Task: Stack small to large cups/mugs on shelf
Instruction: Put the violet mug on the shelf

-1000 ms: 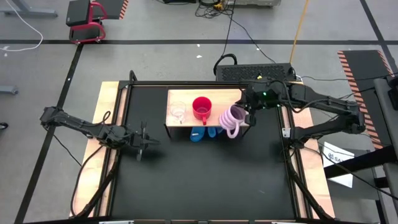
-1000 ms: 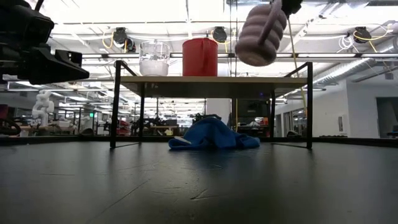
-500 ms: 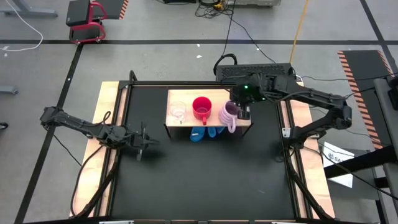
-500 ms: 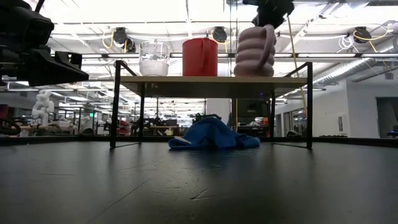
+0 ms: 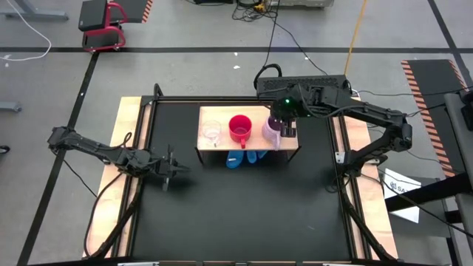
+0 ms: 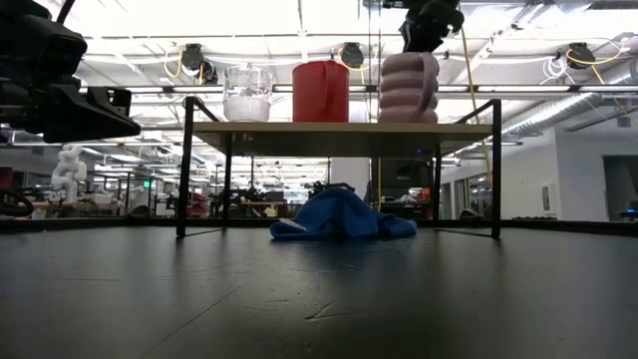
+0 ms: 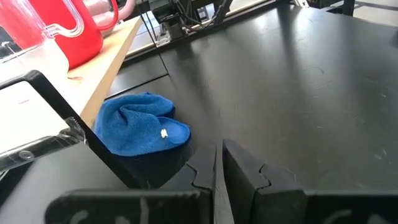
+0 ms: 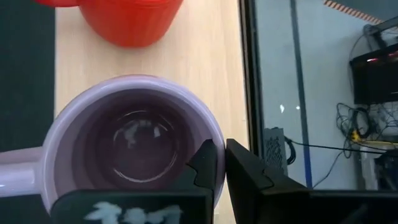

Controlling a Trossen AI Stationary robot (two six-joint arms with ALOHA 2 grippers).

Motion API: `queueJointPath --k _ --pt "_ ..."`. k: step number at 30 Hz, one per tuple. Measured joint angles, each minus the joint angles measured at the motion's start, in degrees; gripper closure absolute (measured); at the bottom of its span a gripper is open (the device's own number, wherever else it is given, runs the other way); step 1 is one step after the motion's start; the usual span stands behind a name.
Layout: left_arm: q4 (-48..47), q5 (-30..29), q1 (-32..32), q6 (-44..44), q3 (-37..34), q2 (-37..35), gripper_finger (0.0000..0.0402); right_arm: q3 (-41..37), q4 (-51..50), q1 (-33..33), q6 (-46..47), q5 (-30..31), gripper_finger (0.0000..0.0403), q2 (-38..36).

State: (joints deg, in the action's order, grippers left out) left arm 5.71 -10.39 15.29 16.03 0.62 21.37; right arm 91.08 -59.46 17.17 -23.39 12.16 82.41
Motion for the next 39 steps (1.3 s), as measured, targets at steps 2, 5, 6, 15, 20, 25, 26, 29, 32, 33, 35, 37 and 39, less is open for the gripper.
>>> queueJointPath --k 2,5,6,15,20,25,26,29,32,33,35,37,39 --pt "-0.01 0.00 0.02 0.00 0.00 0.00 0.0371 0.89 -1.19 0.00 0.44 -0.37 0.0390 0.75" --pt "0.00 0.00 0.01 -0.05 0.00 0.00 0.0371 1.62 -3.01 0.00 0.81 -0.33 0.0390 1.82" --pt "0.03 0.00 0.01 -0.08 0.00 0.00 0.0371 1.77 -3.38 0.00 0.81 -0.40 0.0390 2.07" --pt "0.03 0.02 0.02 -0.30 0.00 0.00 0.0371 2.26 -4.37 0.00 1.80 -0.37 0.0390 2.84" --pt "0.03 0.02 0.02 -0.46 0.00 0.00 0.0371 2.24 -4.53 0.00 2.07 -0.39 0.0390 2.84" --pt "0.05 0.03 0.01 -0.49 0.00 0.00 0.0371 2.20 -4.54 0.00 2.71 -0.44 0.0390 2.84" --pt "0.05 0.02 0.01 -0.67 0.00 0.00 0.0371 2.20 -4.55 0.00 2.77 -0.50 0.0390 2.84" --pt "0.05 0.04 0.00 -0.88 0.00 0.00 0.0371 2.20 -4.28 0.02 2.60 -2.45 0.0390 2.84" --pt "0.04 0.04 0.02 -1.46 0.00 0.00 0.0371 2.17 -3.82 0.00 2.60 -3.12 0.0390 2.84" --pt "0.03 0.04 0.02 -1.57 0.00 0.00 0.0371 2.17 -3.81 0.00 2.60 -3.20 0.0390 2.84" --pt "0.03 0.04 0.01 -1.66 0.00 0.00 0.0371 2.17 -3.89 0.00 2.72 -3.27 0.0390 2.84" --pt "0.00 0.04 0.00 -1.70 0.00 0.00 0.0371 2.17 -3.85 0.00 3.01 -3.30 0.0390 2.84" --pt "0.00 0.04 0.01 -1.72 0.00 0.00 0.0371 2.17 -3.85 0.00 3.14 -3.31 0.0390 2.84"
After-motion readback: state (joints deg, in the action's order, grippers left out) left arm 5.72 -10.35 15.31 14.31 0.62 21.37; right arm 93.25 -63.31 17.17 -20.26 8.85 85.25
